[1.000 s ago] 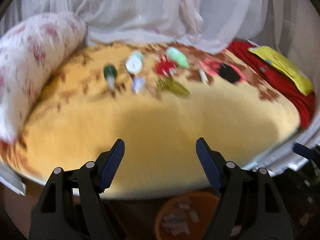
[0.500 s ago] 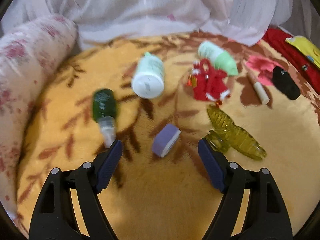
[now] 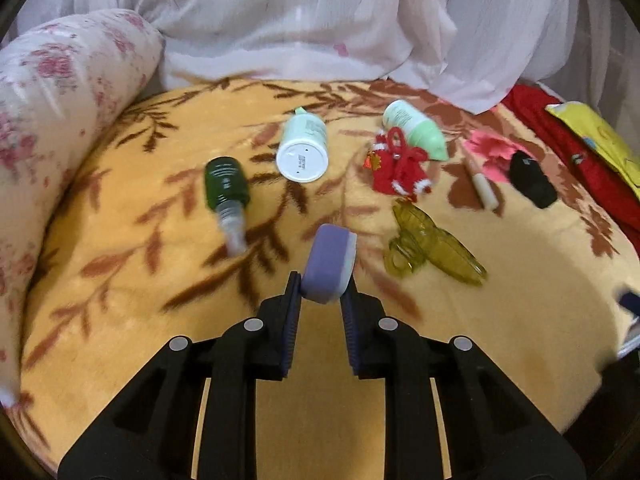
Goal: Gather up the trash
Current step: 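Grasp the purple eraser with the left tool while the right tool grasps the yellow plastic clip, then release the purple eraser and yellow clip into the orange bin with both tools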
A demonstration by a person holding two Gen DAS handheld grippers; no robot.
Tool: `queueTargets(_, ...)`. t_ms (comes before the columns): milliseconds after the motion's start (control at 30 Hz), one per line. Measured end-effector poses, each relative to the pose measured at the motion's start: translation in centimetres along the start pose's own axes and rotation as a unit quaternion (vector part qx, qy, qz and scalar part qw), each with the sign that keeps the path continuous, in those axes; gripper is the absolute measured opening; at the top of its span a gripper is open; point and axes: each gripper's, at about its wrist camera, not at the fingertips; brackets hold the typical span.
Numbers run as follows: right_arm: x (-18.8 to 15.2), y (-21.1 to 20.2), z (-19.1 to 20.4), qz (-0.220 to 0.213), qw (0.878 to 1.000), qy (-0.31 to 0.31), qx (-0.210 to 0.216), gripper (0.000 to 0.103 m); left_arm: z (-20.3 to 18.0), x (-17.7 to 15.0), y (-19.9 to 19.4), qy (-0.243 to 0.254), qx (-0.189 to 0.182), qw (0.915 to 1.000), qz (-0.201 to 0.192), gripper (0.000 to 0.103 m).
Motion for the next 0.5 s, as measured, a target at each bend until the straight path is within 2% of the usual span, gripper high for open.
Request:
queueTargets(233,6.2,7.5,2.7,0.033,0.999,-0.024,-0.002,0.072,0.2,-3.5,-4.2,-0.009,-0.013,0.9997,-0.019,0.02)
queueTargets(333,7.5,9.9,3.2,0.055,0.998,-0.025,-0.001,0.072,0.2,-4.8,-4.9,-0.012,-0.02,0.9995,-0.02,0.02)
queueTargets(500,9.3,13.5,4.4,0.094,0.995,-0.016,0.024,0.072,0.3,-6.1,-5.4,-0.019,-0.029,0.9992,-0.019,0.02)
Point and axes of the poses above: each gripper's, at about its wrist camera, not at the fingertips, and y roughly the way its jaws point, z to its left, x to its top, and after that the axes turned 3 degrees about z, right-handed
